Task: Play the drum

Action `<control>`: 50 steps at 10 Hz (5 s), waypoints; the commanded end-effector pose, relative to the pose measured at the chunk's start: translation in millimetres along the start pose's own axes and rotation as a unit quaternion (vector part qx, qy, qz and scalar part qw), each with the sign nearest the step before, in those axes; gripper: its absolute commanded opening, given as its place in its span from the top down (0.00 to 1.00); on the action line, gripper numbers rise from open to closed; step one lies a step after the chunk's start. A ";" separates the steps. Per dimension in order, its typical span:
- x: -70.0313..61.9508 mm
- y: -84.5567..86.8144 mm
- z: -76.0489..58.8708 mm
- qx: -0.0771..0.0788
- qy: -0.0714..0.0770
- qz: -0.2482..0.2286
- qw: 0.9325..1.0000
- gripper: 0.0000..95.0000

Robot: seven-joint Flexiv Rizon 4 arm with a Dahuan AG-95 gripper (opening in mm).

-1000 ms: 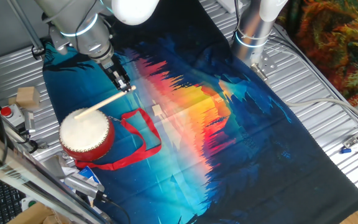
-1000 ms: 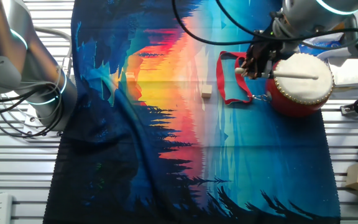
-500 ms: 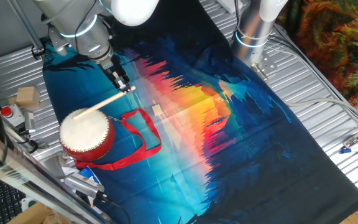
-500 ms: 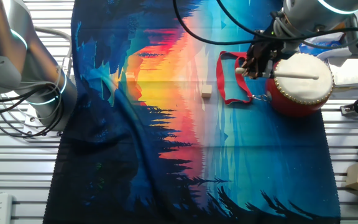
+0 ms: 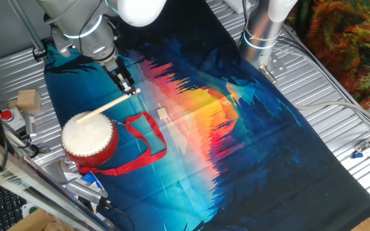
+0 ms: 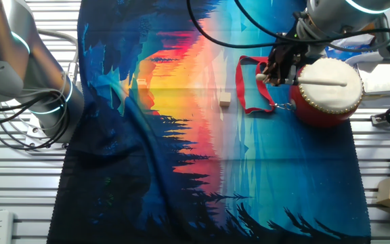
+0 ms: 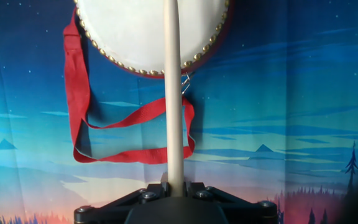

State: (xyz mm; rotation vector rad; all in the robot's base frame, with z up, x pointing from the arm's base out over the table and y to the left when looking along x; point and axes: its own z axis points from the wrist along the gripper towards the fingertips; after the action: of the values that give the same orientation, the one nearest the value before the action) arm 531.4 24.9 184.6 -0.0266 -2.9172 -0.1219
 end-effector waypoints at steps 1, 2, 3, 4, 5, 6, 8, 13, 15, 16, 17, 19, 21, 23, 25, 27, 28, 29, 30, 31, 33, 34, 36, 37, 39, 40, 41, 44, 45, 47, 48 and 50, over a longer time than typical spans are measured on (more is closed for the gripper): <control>0.4 -0.1 0.0 0.013 -0.014 0.001 1.000 1.00; 1.1 -0.6 -0.5 0.053 -0.036 -0.009 0.998 1.00; 1.5 -0.8 -1.1 0.074 -0.051 -0.014 0.996 1.00; 1.6 -1.0 -1.2 0.078 -0.059 -0.014 0.995 1.00; 2.3 -1.7 -1.0 0.080 -0.059 -0.015 0.995 1.00; 5.6 -5.3 -0.1 0.078 -0.064 -0.013 0.995 1.00; 18.3 -11.7 6.1 0.069 -0.071 -0.011 0.995 1.00; 15.4 -13.2 15.0 0.036 -0.072 0.014 0.997 1.00; 13.5 -15.6 26.3 0.061 -0.095 0.027 0.993 1.00; 13.1 -15.8 27.7 0.071 -0.112 0.064 0.989 1.00; 13.1 -15.8 27.7 0.080 -0.116 0.075 0.987 1.00; 13.2 -16.4 27.5 0.103 -0.128 0.126 0.978 1.00; 13.3 -17.0 27.5 0.114 -0.129 0.127 0.977 1.00; 13.5 -17.1 27.6 0.114 -0.118 0.064 0.984 1.00; 13.8 -17.1 27.5 0.140 -0.103 -0.109 0.979 1.00; 14.0 -17.1 27.5 0.144 -0.110 -0.256 0.950 1.00; 14.4 -17.2 27.7 0.136 -0.110 -0.289 0.941 1.00; 14.8 -17.2 27.8 0.124 -0.113 -0.304 0.938 1.00; 14.9 -17.2 27.9 0.114 -0.113 -0.326 0.932 1.00; 14.9 -17.2 27.9 0.109 -0.114 -0.330 0.931 1.00; 14.9 -17.2 27.9 0.098 -0.115 -0.295 0.943 1.00; 14.9 -17.2 27.9 0.085 -0.112 -0.225 0.964 1.00; 14.4 -17.2 28.0 0.067 -0.107 -0.142 0.982 1.00; 14.4 -17.2 28.0 0.073 -0.109 -0.135 0.982 1.00; 14.4 -17.2 28.0 0.075 -0.115 -0.134 0.981 1.00; 14.4 -17.2 28.0 0.078 -0.115 -0.131 0.982 1.00; 14.4 -17.2 28.0 0.075 -0.118 -0.131 0.981 1.00; 14.4 -17.2 28.0 0.058 -0.113 -0.133 0.983 1.00; 14.4 -17.2 28.0 0.043 -0.106 -0.130 0.985 1.00; 14.4 -17.2 28.0 0.067 -0.104 -0.134 0.983 1.00; 14.4 -17.2 28.0 0.081 -0.101 -0.132 0.983 1.00; 14.4 -17.2 28.0 0.083 -0.104 -0.126 0.983 1.00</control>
State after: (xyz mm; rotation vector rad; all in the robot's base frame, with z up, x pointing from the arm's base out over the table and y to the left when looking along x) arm 511.6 11.0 159.0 0.4183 -3.0883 -0.1064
